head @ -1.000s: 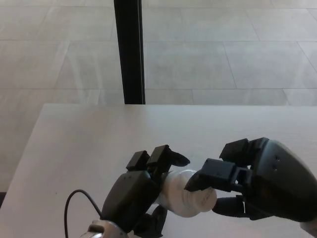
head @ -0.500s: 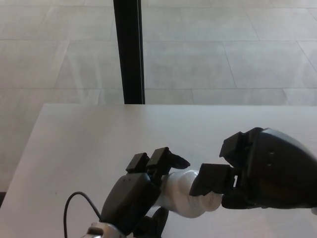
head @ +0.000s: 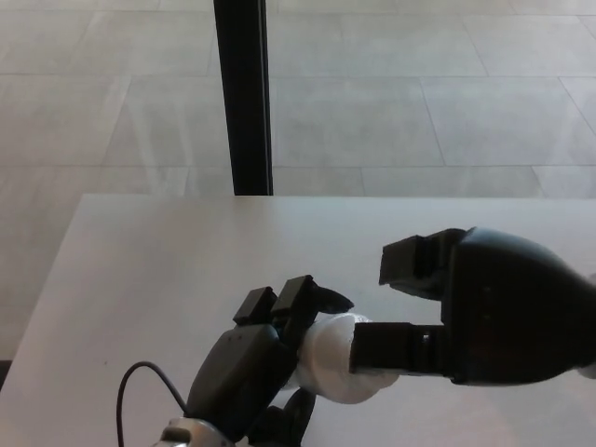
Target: The robot uses its left hand to to lift the bottle kept on the middle of the desk and tilts it towards its right hand. It then uses its right hand to rotate its cap to open it and places the bottle and cap back on the desk
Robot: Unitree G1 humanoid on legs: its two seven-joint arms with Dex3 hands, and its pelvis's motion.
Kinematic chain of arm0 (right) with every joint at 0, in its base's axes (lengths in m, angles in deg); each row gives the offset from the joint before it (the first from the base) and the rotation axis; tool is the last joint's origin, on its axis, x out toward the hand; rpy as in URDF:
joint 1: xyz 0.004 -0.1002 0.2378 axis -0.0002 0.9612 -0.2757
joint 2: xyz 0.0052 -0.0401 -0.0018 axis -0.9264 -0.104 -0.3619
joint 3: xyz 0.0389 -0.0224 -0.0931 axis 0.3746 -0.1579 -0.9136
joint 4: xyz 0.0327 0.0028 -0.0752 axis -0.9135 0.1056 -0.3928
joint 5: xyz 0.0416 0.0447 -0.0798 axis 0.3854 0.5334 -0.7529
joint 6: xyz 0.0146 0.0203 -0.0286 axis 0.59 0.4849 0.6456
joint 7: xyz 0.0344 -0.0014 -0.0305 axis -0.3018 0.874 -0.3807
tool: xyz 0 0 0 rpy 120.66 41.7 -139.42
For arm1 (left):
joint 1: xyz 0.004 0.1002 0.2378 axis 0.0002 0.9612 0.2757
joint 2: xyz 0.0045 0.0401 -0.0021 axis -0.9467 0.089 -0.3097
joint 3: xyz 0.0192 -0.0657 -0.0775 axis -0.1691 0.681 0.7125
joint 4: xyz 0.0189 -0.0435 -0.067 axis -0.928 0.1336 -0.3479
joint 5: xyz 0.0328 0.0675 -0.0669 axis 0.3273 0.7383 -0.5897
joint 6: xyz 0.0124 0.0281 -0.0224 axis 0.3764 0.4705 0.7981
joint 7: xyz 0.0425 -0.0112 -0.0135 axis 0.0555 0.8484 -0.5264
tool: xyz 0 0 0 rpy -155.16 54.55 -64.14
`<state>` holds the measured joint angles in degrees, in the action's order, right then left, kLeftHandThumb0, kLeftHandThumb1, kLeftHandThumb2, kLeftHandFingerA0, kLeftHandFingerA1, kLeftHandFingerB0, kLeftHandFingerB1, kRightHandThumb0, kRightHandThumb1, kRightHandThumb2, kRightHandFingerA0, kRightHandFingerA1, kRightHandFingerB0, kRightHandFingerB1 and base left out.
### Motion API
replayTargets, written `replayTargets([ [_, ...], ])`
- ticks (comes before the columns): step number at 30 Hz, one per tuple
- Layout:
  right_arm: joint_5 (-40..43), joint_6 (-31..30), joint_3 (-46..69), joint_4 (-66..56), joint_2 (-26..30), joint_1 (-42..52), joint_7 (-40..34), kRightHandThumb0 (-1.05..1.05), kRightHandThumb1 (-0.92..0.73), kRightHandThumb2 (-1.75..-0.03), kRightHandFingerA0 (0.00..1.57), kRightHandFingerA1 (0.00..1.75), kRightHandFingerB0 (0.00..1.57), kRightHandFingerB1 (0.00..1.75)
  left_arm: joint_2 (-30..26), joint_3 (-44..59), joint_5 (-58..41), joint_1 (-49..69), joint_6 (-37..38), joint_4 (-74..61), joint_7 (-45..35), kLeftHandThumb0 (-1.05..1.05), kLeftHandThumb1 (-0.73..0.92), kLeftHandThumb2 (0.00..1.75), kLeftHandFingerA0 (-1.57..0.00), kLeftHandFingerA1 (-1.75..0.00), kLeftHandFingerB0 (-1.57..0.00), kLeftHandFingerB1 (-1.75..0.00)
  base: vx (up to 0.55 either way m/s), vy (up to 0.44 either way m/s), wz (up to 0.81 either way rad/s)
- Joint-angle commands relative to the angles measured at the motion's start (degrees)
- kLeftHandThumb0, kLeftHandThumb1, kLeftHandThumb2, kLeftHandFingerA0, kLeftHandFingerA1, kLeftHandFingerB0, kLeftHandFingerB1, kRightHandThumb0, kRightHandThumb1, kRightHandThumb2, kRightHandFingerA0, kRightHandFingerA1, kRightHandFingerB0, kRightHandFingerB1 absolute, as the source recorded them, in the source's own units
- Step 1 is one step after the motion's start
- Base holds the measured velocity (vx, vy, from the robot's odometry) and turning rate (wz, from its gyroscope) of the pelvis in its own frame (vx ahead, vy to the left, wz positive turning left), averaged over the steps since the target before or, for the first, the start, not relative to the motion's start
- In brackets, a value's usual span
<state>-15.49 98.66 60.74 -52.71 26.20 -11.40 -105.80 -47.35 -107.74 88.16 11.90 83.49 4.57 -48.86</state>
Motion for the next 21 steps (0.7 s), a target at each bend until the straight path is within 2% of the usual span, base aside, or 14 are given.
replayTargets([
  [1, -8.4, 10.0, 0.4, 1.4, 0.3, -7.7, -13.2, -0.31, -0.54, -0.73, 1.00, 1.53, 0.81, 1.02, -0.9, 1.0, -1.4, -0.2, 0.6, 0.9, 0.0, 0.08, 0.43, 1.51, -1.23, -1.75, -1.12, -1.56, 0.00, 0.000, 0.00],
  [6, -5.1, 16.6, 1.2, 4.8, 0.6, -13.5, -13.0, -0.28, -0.55, -0.73, 0.94, 1.48, 0.76, 1.01, -0.9, 0.8, -0.7, -0.7, 0.3, 1.2, 0.0, 0.17, 0.46, 1.37, -1.07, -1.75, -0.99, -1.61, 0.00, 0.000, 0.00],
  [7, -5.3, 17.5, 1.3, 5.1, 0.5, -14.4, -13.4, -0.27, -0.54, -0.73, 0.92, 1.50, 0.76, 0.99, -1.0, 0.8, -0.6, -0.9, 0.9, 1.9, 0.5, 0.20, 0.44, 1.41, -1.09, -1.75, -1.02, -1.61, 0.00, 0.000, 0.00],
  [8, -4.2, 19.7, 1.4, 6.3, 0.7, -16.2, -13.0, -0.26, -0.53, -0.73, 0.89, 1.53, 0.72, 1.01, -1.5, 0.7, -0.2, -1.3, 1.5, 2.3, 0.7, 0.26, 0.45, 1.26, -1.32, -1.46, -1.20, -1.34, 0.00, 0.000, 0.00],
  [10, -2.7, 22.1, 1.6, 8.2, 0.3, -17.5, -13.0, -0.27, -0.51, -0.73, 0.89, 1.52, 0.74, 0.99, -1.7, 0.7, 0.2, -1.6, 1.6, 2.6, 1.0, 0.28, 0.44, 1.27, -1.31, -1.45, -1.19, -1.33, 0.00, 0.000, 0.00],
  [11, -2.3, 22.9, 1.9, 8.8, 0.5, -17.7, -12.9, -0.27, -0.52, -0.72, 0.89, 1.52, 0.74, 1.00, -1.5, 0.7, 0.3, -1.5, 1.5, 2.4, 1.4, 0.18, 0.41, 1.42, -1.10, -1.75, -0.99, -1.62, 0.00, 0.000, 0.00],
  [12, -2.7, 23.4, 2.3, 8.8, 0.6, -17.9, -13.2, -0.28, -0.52, -0.71, 0.85, 1.54, 0.73, 1.01, -1.4, 0.8, -0.1, -1.3, 1.3, 2.2, 1.1, 0.29, 0.52, 1.42, -1.35, -1.53, -1.22, -1.39, 0.00, 0.000, 0.00],
  [13, -2.9, 23.8, 2.5, 8.9, 0.6, -18.1, -13.3, -0.28, -0.52, -0.71, 0.85, 1.54, 0.73, 1.01, -1.3, 0.9, -0.2, -1.2, 1.3, 2.1, 1.0, 0.29, 0.52, 1.42, -1.35, -1.53, -1.22, -1.39, 0.00, 0.000, 0.00],
  [14, -2.8, 25.1, 3.1, 9.7, 0.7, -18.1, -13.6, -0.28, -0.52, -0.70, 0.83, 1.52, 0.76, 1.00, -1.2, 0.9, -0.5, -1.3, 3.2, 3.0, 2.4, 0.09, 0.81, 1.45, -1.29, -1.35, -1.21, -1.29, 0.00, 0.000, 0.00],
  [17, -3.2, 25.1, 4.3, 10.1, 1.0, -17.6, -13.8, -0.30, -0.52, -0.70, 0.85, 1.53, 0.77, 1.00, -1.0, 0.9, 0.0, -0.9, 1.3, 2.0, 1.8, 0.09, 0.81, 1.46, -1.30, -1.37, -1.22, -1.30, 0.00, 0.000, 0.00],
  [18, -3.7, 25.0, 4.8, 10.3, 1.0, -17.3, -14.1, -0.31, -0.52, -0.69, 0.88, 1.55, 0.78, 1.01, -0.7, 0.9, 0.0, -0.7, 0.3, 1.5, 1.3, 0.15, 0.48, 1.69, -1.23, -1.75, -1.14, -1.56, 0.00, 0.000, 0.00],
  [19, -4.5, 23.6, 5.6, 10.0, 1.6, -16.3, -14.5, -0.34, -0.52, -0.65, 0.87, 1.52, 0.78, 0.98, -1.0, 0.5, 0.7, -0.7, -1.4, 0.6, 0.1, 0.08, 0.44, 1.45, -1.16, -1.71, -1.05, -1.45, 0.00, 0.000, 0.00],
  [20, -4.8, 22.1, 6.5, 10.0, 2.1, -15.1, -14.5, -0.36, -0.52, -0.64, 0.88, 1.52, 0.80, 0.94, -1.1, 0.5, 0.6, -0.8, -1.0, 0.7, 0.1, 0.11, 0.69, 1.32, -1.15, -1.23, -1.09, -1.17, 0.00, 0.000, 0.00],
  [21, -5.4, 21.6, 7.1, 10.0, 2.3, -14.4, -14.9, -0.36, -0.53, -0.63, 0.88, 1.51, 0.80, 0.93, -1.2, 0.5, 0.5, -0.8, -0.5, 1.1, 0.3, 0.25, 0.41, 1.60, -1.10, -1.75, -1.04, -1.52, 0.00, 0.000, 0.00],
])
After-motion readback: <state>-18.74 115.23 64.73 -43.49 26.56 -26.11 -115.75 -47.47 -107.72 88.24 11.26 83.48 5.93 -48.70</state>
